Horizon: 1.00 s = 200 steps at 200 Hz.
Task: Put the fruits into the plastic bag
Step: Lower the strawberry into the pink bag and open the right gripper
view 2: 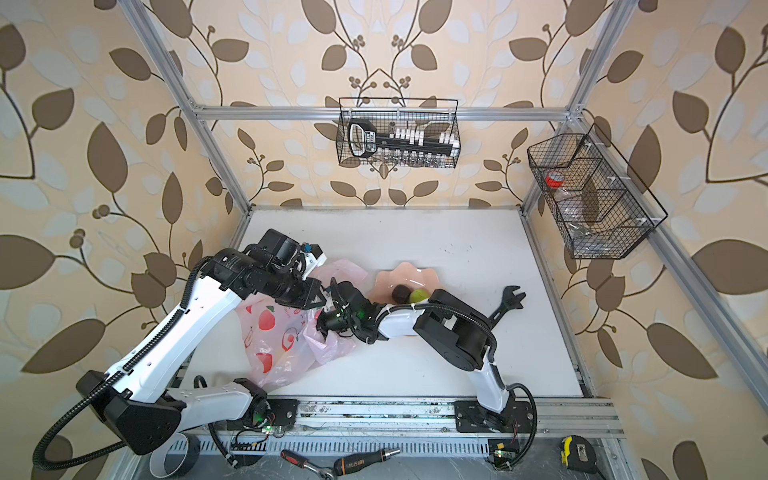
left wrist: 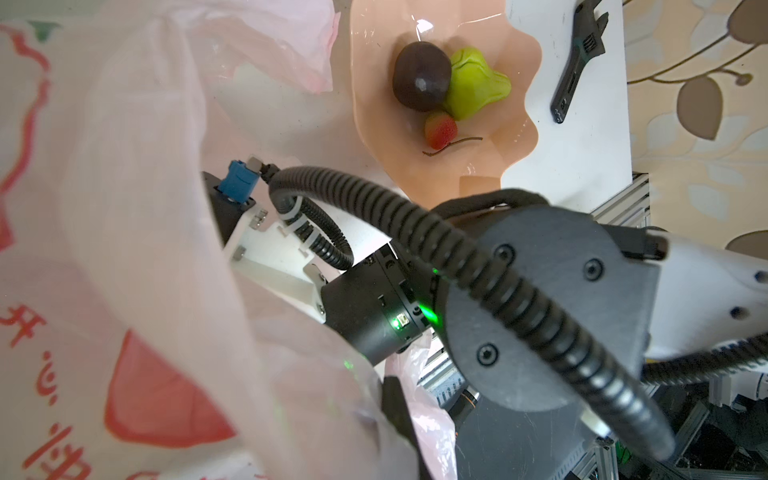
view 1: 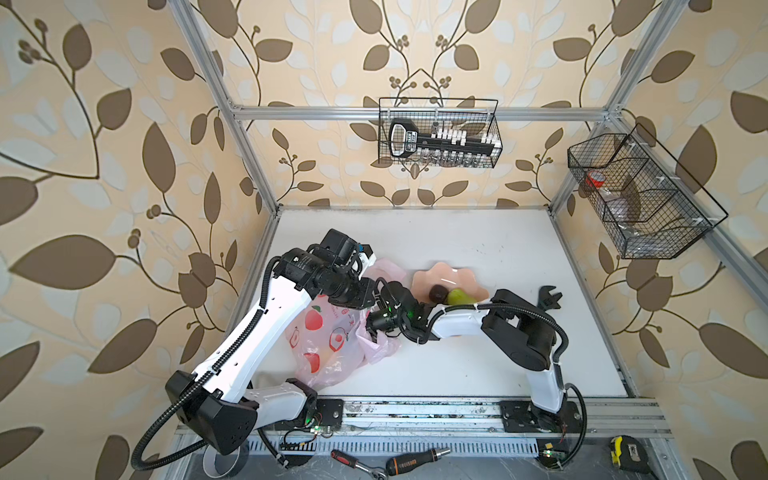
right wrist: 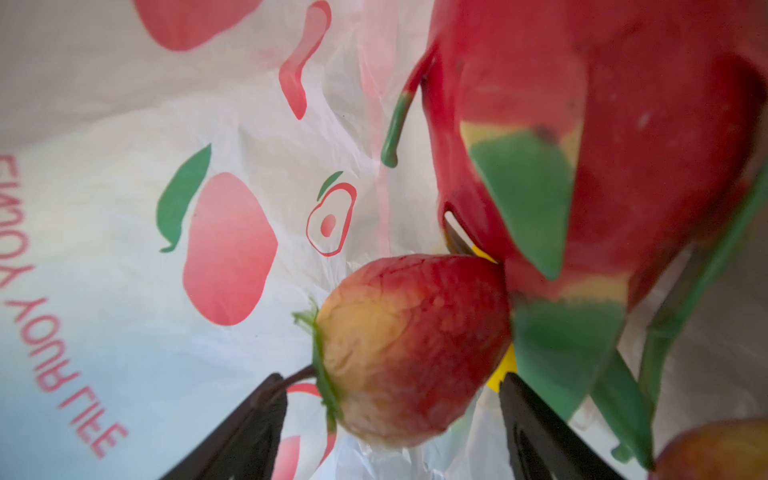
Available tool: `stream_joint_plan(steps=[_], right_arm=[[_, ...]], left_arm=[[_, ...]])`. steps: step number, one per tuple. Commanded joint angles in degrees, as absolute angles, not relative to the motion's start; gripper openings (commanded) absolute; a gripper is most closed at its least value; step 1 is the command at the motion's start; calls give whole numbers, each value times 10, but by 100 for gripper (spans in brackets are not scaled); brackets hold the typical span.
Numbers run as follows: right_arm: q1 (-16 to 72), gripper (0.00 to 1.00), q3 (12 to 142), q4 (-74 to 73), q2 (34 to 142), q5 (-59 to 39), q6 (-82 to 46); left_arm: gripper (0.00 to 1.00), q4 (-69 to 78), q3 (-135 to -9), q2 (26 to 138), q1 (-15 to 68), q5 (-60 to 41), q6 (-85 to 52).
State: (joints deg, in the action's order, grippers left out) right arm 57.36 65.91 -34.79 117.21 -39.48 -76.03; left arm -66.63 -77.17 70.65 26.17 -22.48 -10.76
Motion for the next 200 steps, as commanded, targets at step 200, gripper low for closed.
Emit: stream_joint_plan(steps=[200], right_arm=[[498, 96, 602, -52, 964, -341, -572]], left_arm=[[0, -661, -748, 661, 258, -197, -108]])
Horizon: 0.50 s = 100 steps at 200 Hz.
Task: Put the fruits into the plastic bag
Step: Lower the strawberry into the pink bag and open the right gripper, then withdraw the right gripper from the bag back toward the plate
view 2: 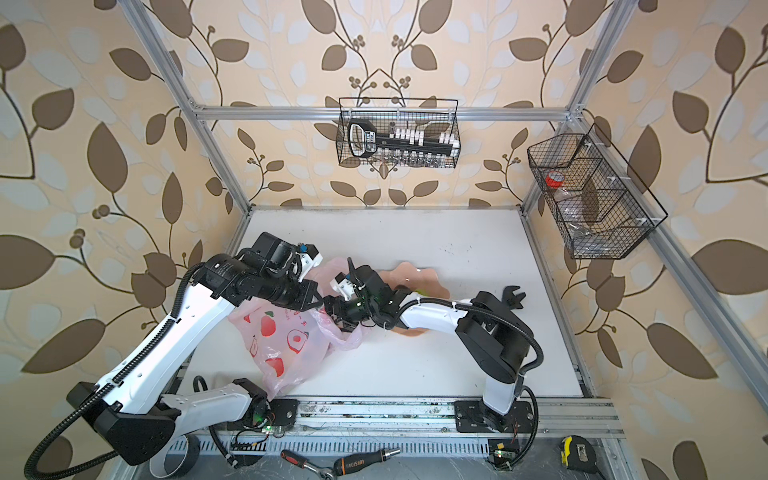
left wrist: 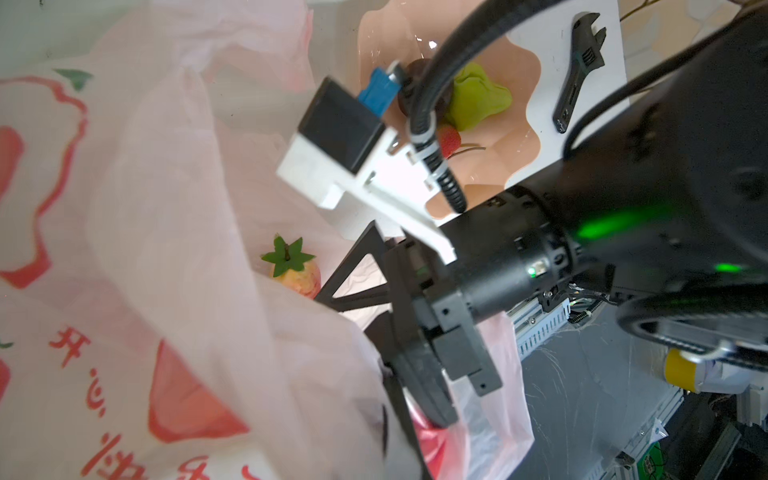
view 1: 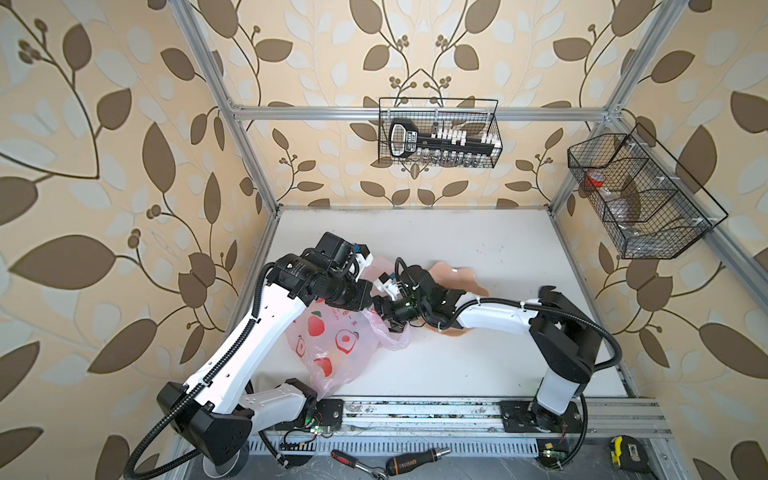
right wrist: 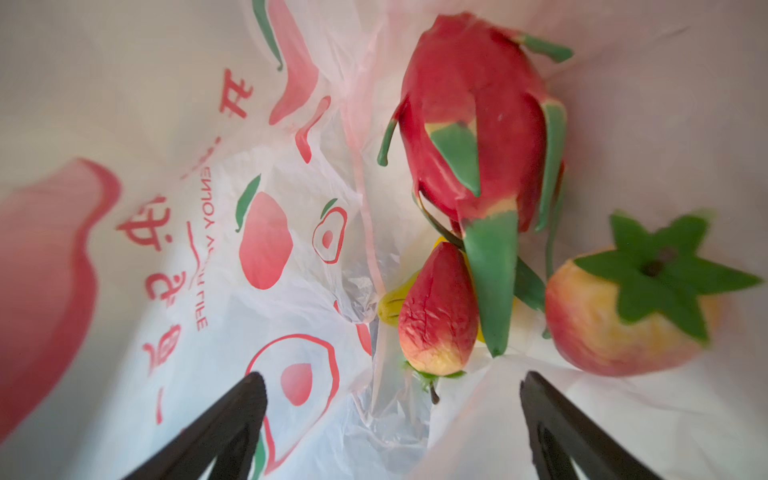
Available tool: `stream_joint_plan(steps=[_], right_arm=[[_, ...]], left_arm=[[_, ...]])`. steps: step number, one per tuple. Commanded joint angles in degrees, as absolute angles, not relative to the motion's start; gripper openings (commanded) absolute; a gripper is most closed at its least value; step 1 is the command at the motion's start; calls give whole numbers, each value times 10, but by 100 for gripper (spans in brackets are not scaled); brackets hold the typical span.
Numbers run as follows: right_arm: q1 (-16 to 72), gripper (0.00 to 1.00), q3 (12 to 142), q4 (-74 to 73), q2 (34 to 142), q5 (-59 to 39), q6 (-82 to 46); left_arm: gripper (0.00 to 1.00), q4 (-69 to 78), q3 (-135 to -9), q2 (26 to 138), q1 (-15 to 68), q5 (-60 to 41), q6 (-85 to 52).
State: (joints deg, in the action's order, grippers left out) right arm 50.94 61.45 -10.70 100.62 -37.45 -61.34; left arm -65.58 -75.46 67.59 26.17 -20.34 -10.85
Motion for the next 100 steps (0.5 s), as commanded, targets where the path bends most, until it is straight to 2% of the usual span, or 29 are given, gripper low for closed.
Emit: stream_joint_plan(steps=[1, 55, 100], right_arm=[[497, 96, 601, -50, 963, -339, -571], [470, 98, 576, -10, 899, -259, -551], [484, 99, 583, -18, 909, -257, -566]], left_arm=[[0, -661, -748, 661, 258, -197, -108], [0, -657, -747, 659, 258, -213, -106], [0, -659, -764, 669, 258, -199, -101]])
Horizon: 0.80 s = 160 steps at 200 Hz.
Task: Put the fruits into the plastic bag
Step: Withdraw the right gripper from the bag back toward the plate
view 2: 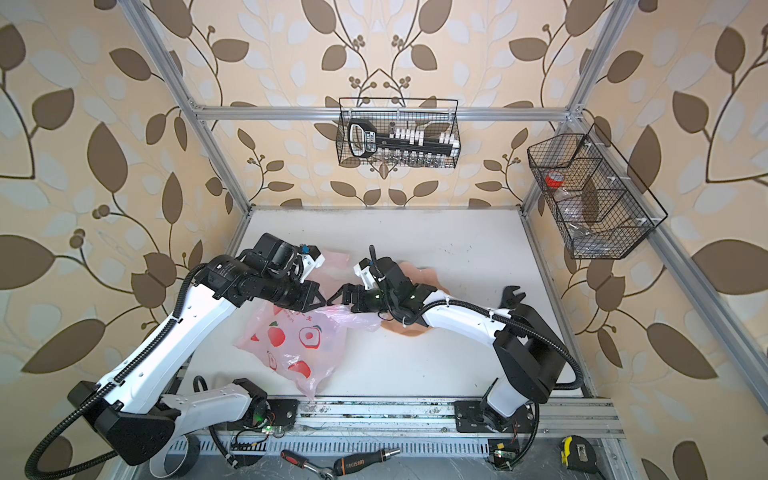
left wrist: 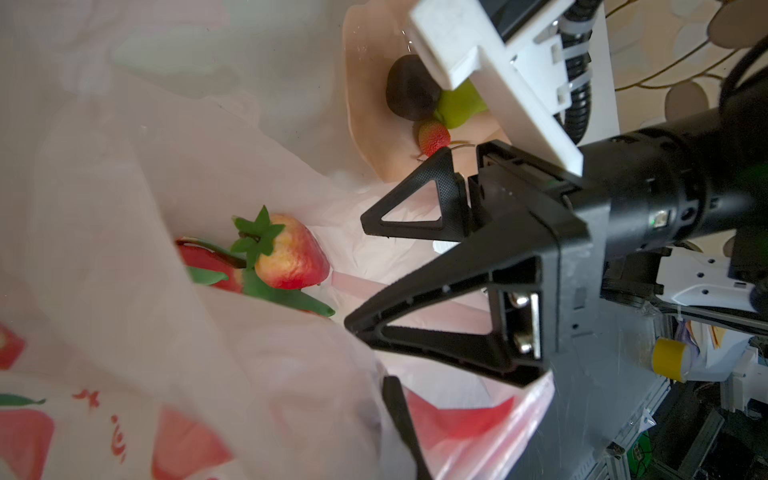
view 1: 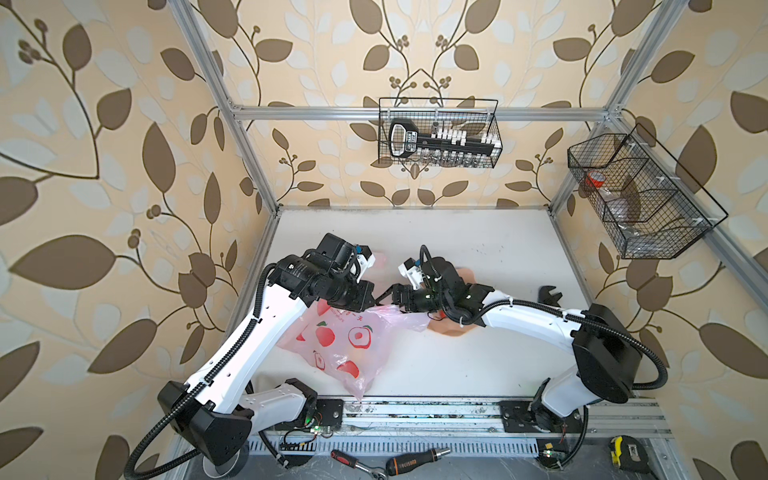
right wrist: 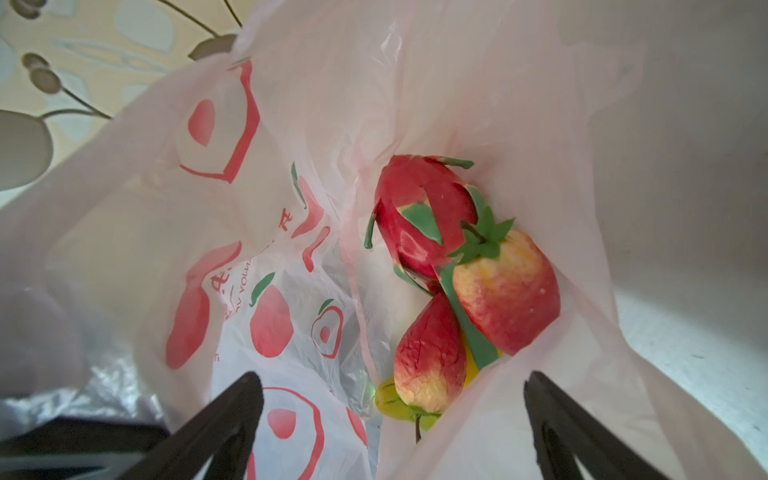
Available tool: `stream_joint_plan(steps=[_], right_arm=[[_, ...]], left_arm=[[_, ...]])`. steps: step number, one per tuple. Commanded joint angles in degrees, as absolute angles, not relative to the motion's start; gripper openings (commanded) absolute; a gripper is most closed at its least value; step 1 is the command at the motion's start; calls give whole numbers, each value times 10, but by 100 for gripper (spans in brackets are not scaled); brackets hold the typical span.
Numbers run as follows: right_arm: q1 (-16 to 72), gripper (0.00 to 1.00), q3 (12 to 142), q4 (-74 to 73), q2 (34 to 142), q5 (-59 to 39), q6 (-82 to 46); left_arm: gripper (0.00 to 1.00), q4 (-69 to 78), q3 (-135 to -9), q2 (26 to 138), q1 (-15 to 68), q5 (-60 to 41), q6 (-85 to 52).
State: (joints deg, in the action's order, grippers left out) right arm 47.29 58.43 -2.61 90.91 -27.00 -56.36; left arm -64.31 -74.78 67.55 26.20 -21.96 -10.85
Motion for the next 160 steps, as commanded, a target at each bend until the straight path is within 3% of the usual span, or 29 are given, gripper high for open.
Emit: stream_joint_plan(steps=[1, 57, 112, 160], right_arm=[[485, 99, 583, -18, 909, -257, -567], [530, 99, 541, -83, 909, -237, -633], [554, 98, 517, -209, 926, -194, -730], [564, 99, 492, -291, 937, -176, -779]], left_arm=[[0, -659, -766, 669, 258, -197, -101], [0, -657, -840, 725, 258, -127, -74], [0, -635, -971, 814, 258, -157, -58], [0, -604, -868, 760, 259, -209, -76]])
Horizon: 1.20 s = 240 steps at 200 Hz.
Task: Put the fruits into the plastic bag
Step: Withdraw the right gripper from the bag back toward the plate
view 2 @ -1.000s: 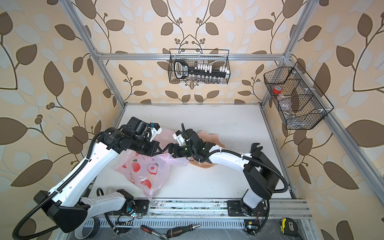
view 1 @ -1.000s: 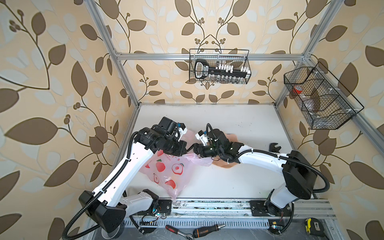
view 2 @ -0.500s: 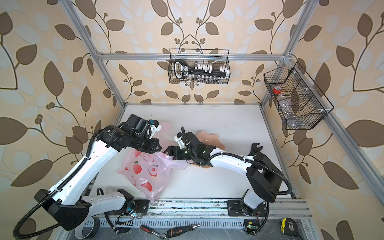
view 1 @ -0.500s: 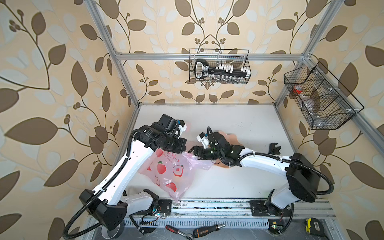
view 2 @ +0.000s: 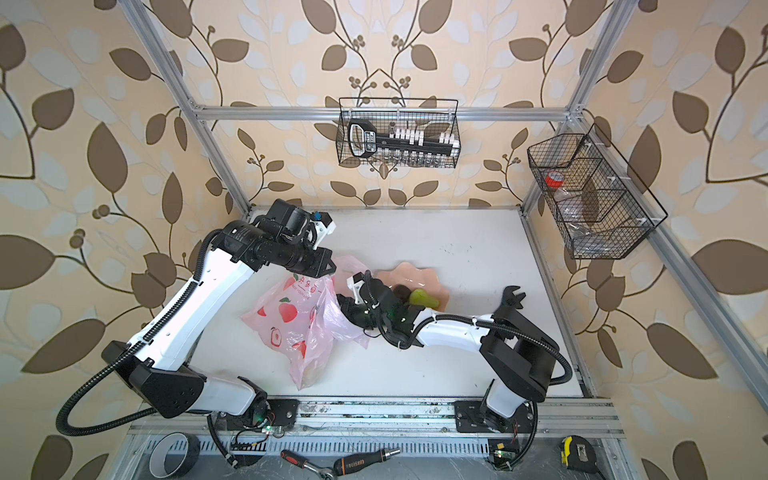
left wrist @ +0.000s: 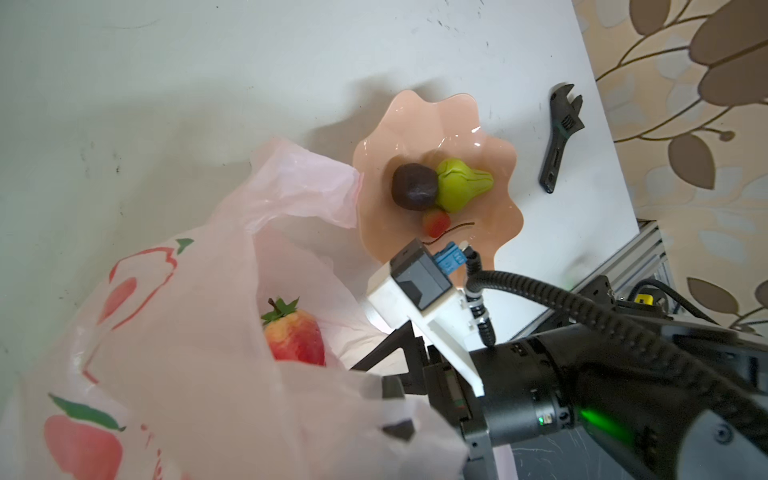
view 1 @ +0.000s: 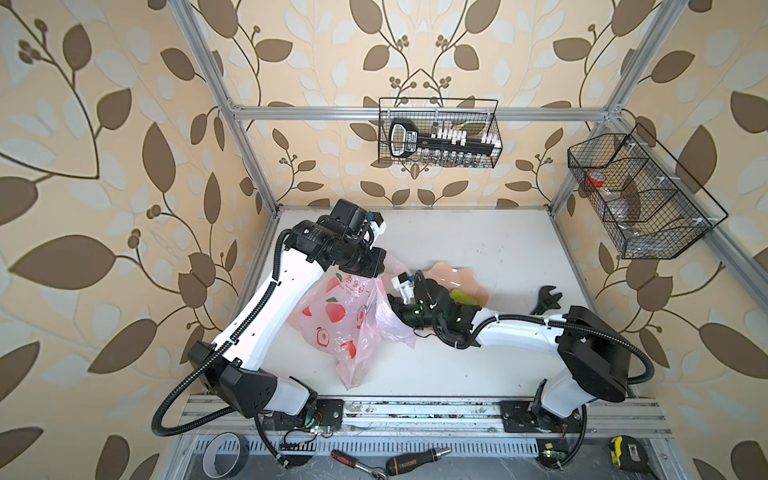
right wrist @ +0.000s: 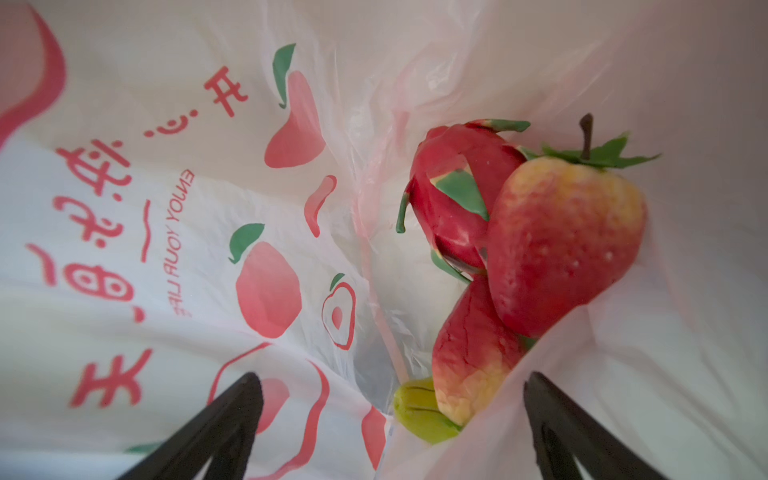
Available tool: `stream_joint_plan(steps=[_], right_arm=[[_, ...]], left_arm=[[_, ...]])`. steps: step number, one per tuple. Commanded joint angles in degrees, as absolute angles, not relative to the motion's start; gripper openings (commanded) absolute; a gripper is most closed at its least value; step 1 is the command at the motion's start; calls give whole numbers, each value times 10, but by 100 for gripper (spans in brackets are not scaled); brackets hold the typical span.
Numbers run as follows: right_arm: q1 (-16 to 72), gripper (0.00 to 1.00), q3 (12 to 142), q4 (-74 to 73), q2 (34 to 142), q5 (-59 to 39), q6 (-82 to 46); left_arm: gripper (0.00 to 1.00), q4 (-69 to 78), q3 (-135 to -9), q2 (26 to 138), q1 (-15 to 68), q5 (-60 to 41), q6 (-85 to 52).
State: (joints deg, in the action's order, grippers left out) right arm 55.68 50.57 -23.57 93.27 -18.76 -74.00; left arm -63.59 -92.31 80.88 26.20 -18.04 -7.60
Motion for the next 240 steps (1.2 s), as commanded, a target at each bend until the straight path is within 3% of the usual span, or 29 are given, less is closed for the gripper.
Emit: stream_joint_plan(steps=[1, 64, 150, 240], right_arm=[[564, 98, 492, -290, 936, -175, -778], [501, 99, 527, -169, 931, -153, -678], [455, 99, 650, -64, 966, -163, -562], [374, 98, 649, 177, 826, -165, -397]], left_arm=[[0, -604, -864, 758, 259, -210, -77], [0, -583, -679, 607, 259, -234, -147], [0, -576, -669, 602, 259, -244, -154], [0, -578, -680, 612, 259, -237, -148]])
